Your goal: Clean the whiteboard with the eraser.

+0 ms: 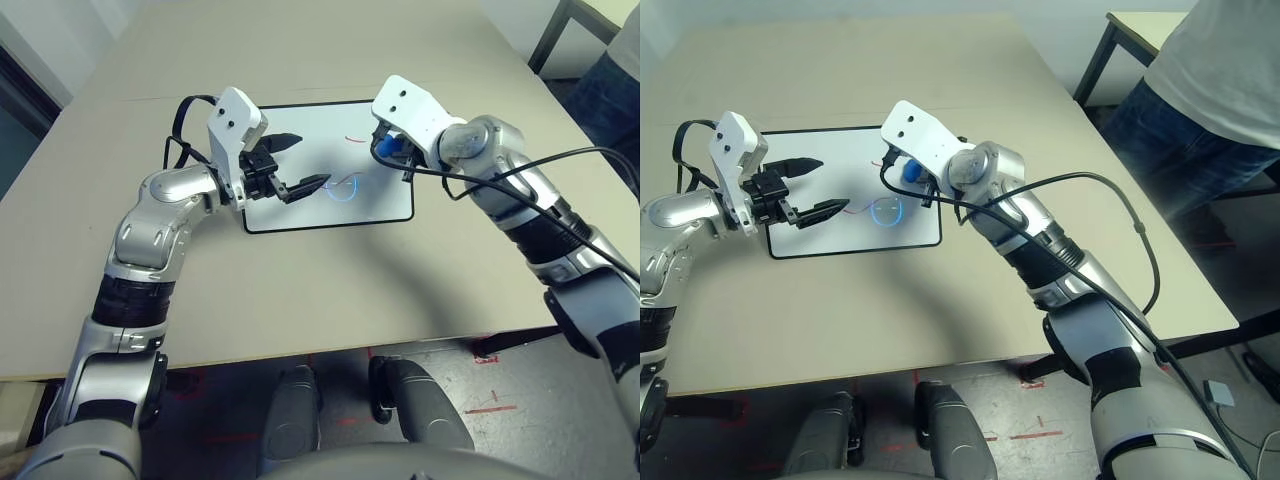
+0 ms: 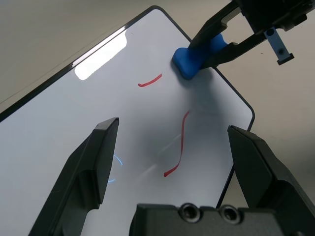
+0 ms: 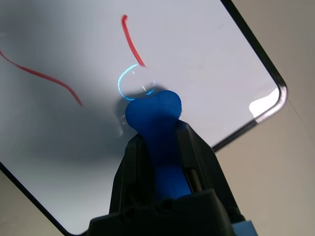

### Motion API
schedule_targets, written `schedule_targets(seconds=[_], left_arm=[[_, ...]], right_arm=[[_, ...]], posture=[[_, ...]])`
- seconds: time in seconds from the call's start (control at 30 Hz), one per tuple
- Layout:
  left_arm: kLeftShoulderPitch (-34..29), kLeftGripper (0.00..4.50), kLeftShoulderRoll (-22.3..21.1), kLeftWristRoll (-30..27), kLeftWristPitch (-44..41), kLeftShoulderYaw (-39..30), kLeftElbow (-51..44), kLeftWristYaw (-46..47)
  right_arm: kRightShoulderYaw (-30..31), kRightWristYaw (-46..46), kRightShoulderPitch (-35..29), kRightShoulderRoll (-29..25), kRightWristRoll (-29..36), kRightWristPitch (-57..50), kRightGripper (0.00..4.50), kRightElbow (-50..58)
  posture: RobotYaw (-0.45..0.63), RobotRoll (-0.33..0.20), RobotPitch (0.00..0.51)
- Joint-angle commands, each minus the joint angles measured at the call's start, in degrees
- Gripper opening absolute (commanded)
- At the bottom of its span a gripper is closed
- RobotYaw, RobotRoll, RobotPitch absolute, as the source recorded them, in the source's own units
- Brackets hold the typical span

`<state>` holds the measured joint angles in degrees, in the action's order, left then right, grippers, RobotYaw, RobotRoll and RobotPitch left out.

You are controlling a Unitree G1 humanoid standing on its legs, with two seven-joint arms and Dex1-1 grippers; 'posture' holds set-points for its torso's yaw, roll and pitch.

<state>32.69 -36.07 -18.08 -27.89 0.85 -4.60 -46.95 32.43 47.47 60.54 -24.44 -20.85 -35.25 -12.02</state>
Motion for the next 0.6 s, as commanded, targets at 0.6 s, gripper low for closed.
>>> schedule_targets(seconds=[0.6], left_arm=[[-1.52, 4.5, 0.76, -0.2, -0.97, -0.21, -1.5, 1.04]], right_arm=[[-0.8, -3.84, 9.03, 12.21, -1.45, 6.4, 0.81, -16.93]], posture=[[0.04, 0.0, 0.157]])
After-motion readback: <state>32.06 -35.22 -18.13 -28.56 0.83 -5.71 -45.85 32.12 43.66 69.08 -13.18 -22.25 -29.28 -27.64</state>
